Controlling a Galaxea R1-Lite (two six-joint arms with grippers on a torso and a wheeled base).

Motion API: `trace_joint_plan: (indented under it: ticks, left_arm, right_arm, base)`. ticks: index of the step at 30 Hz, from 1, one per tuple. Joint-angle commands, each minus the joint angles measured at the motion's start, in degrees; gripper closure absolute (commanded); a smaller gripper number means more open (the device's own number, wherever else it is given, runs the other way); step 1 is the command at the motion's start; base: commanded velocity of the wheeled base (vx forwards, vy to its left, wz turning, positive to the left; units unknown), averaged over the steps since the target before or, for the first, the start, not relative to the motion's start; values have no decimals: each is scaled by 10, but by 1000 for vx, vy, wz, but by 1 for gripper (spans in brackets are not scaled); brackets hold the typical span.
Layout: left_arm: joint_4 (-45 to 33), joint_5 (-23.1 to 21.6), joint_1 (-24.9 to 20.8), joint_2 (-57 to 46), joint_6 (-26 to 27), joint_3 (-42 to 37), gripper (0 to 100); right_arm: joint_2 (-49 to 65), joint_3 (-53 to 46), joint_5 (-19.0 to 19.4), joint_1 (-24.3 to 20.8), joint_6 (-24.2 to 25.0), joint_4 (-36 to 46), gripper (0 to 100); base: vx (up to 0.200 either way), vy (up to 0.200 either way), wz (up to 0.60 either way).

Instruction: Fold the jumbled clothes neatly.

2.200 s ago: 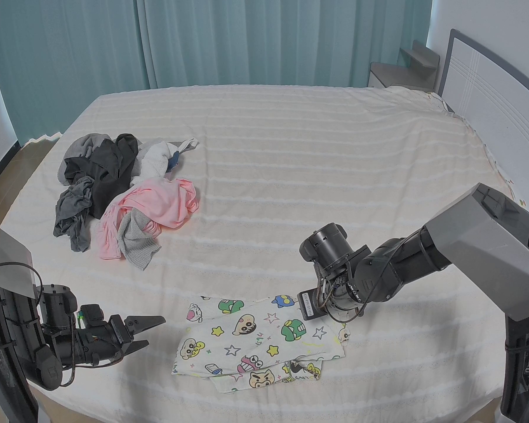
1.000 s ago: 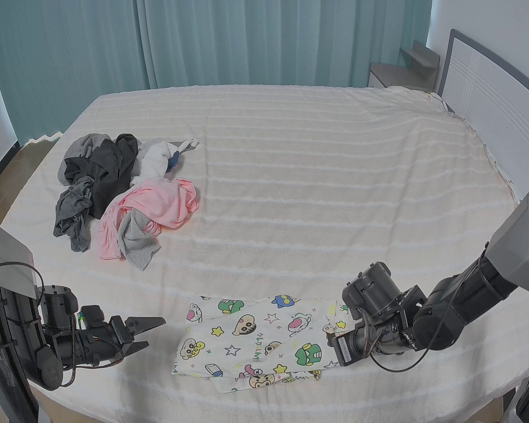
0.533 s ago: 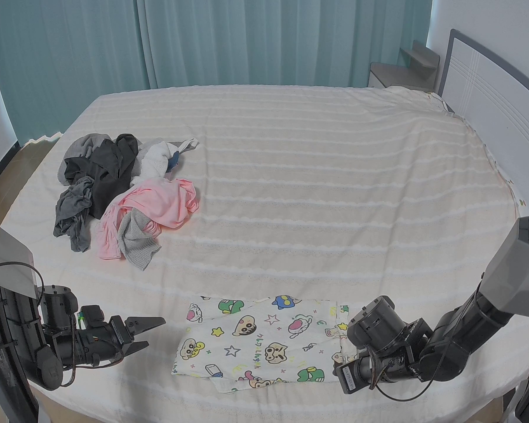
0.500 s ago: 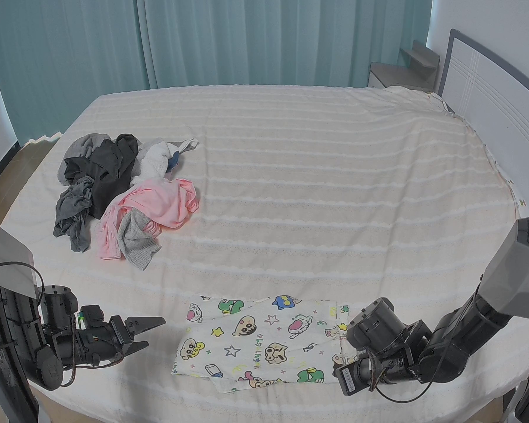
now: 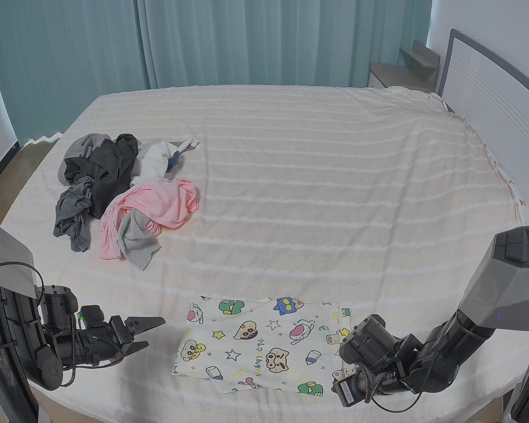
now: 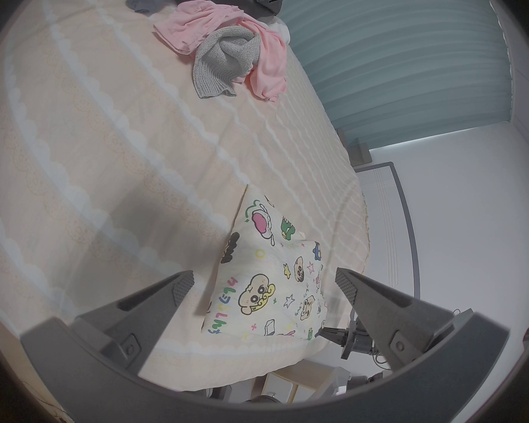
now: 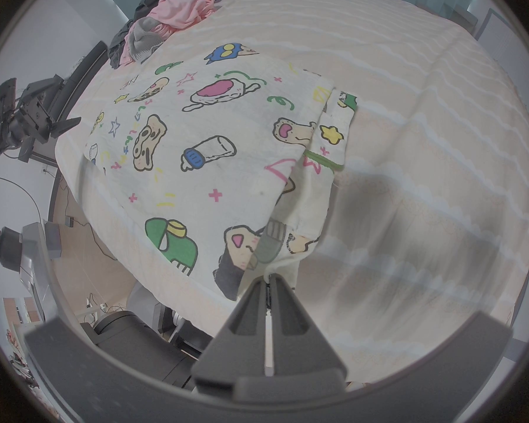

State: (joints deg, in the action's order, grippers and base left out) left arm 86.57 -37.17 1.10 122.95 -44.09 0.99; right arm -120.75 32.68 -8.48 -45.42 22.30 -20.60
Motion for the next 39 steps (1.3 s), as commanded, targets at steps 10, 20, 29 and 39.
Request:
trace_joint_plan:
  ticks: [10, 20, 29, 39]
  left_arm:
    - [0, 0, 0, 1, 0, -10, 0]
    - [-4, 0, -1, 8, 40, -10, 0]
    - [-4, 0, 0, 11, 39, -10, 0]
    - [-2, -1, 0, 18, 40, -10, 0]
  right_arm:
    - [-6, -2, -2, 4, 0, 0, 0]
    - [94, -1, 2, 52, 26, -60, 0]
    - [41, 154, 87, 129, 66, -71, 0]
    - [-56, 232, 109, 140, 70, -53, 0]
  base:
    - [0, 0, 0]
    - [0, 0, 0]
    - [0, 0, 0]
    - [0, 0, 0]
